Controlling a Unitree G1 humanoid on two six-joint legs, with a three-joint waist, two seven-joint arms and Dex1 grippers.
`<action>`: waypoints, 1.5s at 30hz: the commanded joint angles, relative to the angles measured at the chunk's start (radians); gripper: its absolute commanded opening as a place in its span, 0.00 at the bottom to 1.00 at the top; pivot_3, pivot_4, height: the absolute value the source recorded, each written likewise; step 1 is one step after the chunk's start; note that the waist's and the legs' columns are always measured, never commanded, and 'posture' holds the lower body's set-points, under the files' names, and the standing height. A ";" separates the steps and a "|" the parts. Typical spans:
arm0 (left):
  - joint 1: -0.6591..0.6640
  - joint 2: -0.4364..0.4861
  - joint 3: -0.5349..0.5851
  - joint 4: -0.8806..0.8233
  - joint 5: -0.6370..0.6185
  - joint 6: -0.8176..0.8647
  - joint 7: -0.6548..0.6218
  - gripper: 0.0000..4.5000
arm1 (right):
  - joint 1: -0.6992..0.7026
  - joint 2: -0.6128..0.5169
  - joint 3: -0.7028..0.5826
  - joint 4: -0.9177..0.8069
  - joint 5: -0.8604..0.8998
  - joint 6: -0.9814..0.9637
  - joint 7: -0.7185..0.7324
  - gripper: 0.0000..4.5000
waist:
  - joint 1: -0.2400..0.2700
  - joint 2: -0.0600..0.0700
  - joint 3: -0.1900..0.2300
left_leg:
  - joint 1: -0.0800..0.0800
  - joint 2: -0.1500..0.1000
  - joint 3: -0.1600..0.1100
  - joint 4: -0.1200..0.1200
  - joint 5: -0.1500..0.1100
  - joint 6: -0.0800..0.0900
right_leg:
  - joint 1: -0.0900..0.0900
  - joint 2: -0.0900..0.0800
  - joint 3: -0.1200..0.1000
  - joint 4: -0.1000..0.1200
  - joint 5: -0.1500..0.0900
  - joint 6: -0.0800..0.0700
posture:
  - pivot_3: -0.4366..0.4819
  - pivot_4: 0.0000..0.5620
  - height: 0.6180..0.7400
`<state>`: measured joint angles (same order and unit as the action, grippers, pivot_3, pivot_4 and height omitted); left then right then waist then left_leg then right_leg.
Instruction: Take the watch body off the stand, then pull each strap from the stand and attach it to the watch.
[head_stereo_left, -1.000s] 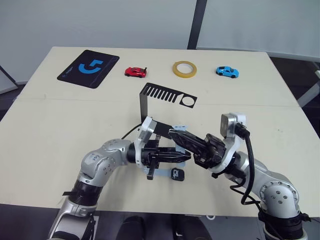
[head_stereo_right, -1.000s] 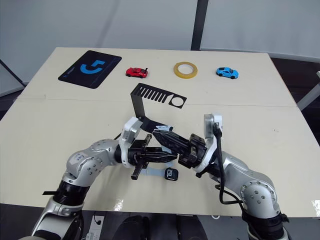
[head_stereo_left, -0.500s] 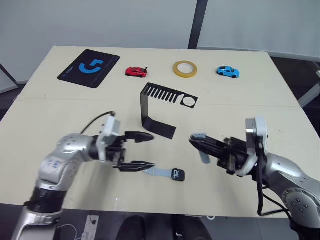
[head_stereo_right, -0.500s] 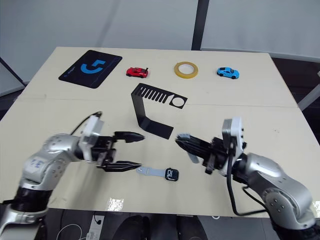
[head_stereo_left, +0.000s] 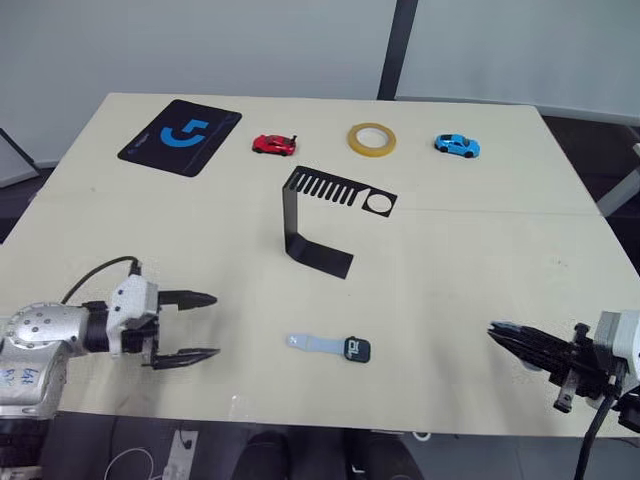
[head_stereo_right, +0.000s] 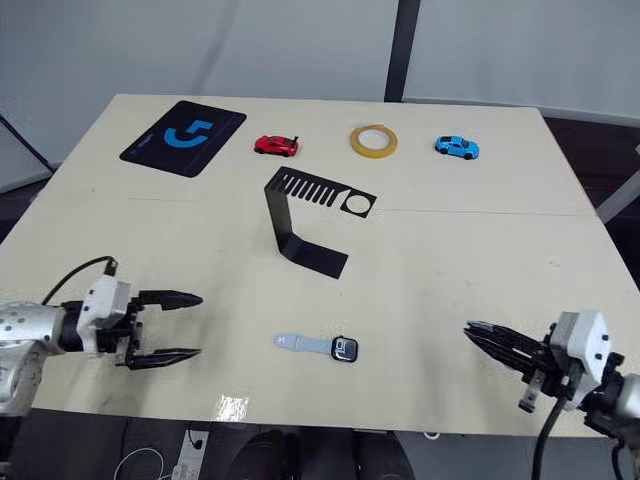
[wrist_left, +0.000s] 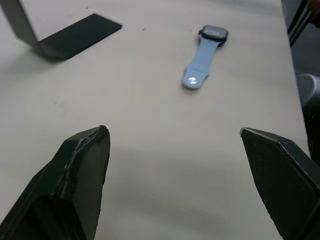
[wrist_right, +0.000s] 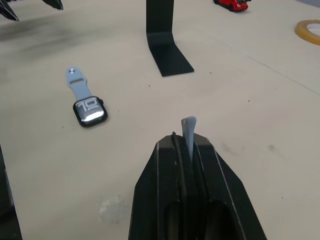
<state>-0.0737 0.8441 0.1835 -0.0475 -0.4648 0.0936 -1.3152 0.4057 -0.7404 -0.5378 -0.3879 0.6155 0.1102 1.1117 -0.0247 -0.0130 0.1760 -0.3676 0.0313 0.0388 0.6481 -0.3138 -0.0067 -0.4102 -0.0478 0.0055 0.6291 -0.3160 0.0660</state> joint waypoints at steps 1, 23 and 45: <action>-0.011 -0.026 -0.081 -0.192 -0.060 0.122 0.050 0.99 | -0.006 -0.003 0.004 -0.029 -0.004 -0.027 0.017 0.00 | 0.000 0.000 0.000 | 0.000 0.000 0.000 0.000 0.000 0.000 | 0.000 0.000 0.000 0.000 0.000 0.000 | 0.48 0.27 1.00; -0.356 -0.374 -0.641 -0.029 0.392 0.153 0.300 0.99 | -0.116 -0.044 0.096 -0.281 0.135 0.241 -0.133 0.00 | 0.009 0.000 -0.001 | 0.000 -0.001 0.001 0.007 0.000 -0.001 | 0.000 0.005 0.001 0.007 0.000 0.001 | 0.48 0.27 1.00; -0.391 -0.453 -0.713 -0.010 0.475 0.228 0.319 0.99 | -0.118 -0.023 0.138 -0.282 0.114 0.225 -0.174 0.00 | 0.038 0.000 -0.001 | -0.001 -0.001 0.001 0.013 -0.001 0.003 | 0.001 0.005 0.002 0.008 0.000 0.002 | 0.48 0.27 1.00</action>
<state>-0.4678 0.3985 -0.5026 -0.0649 -0.0071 0.3162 -0.9969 0.2914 -0.7693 -0.3942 -0.6480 0.7257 0.3517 0.9378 0.0132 -0.0132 0.1749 -0.3689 0.0299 0.0394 0.6612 -0.3154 -0.0040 -0.4089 -0.0433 0.0073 0.6371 -0.3158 0.0679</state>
